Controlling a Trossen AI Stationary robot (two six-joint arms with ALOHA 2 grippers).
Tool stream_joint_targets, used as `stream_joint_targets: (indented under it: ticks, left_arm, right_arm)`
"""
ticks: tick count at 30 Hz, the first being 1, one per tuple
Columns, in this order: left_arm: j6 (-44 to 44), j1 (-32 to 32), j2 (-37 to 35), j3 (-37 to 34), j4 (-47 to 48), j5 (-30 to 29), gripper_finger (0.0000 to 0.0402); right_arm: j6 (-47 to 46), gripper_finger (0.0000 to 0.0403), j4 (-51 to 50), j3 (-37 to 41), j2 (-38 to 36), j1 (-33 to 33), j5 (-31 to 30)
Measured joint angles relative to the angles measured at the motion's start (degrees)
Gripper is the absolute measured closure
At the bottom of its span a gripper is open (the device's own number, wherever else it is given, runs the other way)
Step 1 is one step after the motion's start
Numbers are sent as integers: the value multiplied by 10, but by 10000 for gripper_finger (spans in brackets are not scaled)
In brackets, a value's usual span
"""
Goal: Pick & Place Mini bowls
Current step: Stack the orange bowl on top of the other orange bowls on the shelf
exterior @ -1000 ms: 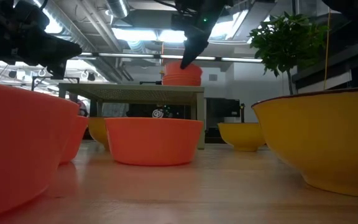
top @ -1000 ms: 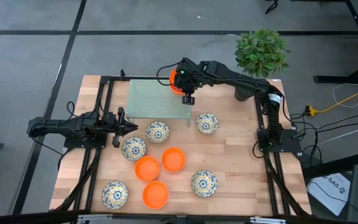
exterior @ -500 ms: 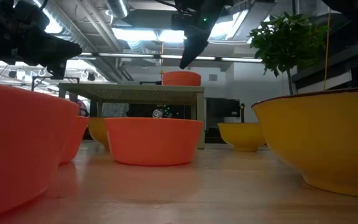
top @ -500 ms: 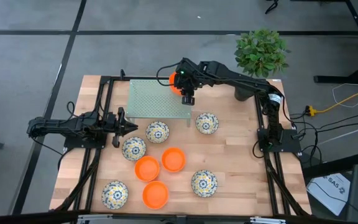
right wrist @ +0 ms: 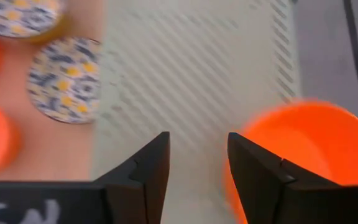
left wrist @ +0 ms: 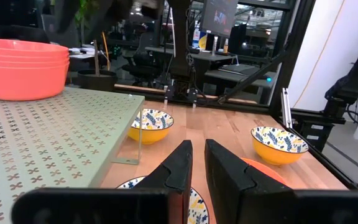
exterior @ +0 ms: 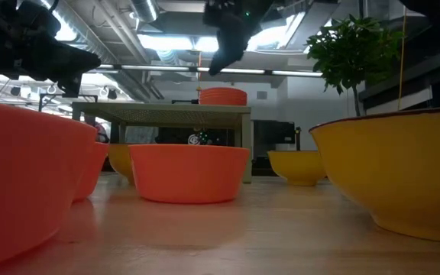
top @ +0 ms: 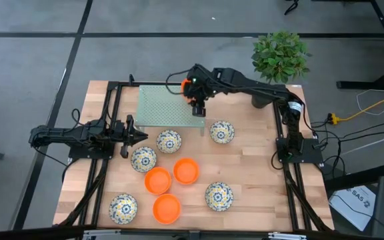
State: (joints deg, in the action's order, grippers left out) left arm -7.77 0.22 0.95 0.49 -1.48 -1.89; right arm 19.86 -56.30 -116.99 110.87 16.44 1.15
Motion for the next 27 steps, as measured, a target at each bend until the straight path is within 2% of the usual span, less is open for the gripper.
stream_joint_targets:
  ticks: [13,27]
  left_arm:
    - [0,0,0,0,0,0,363]
    - [0,0,0,0,0,0,363]
  right_arm:
    - [0,246,-6,-18,-2,-169,2]
    - [-93,246,30,74,-2,-329,0]
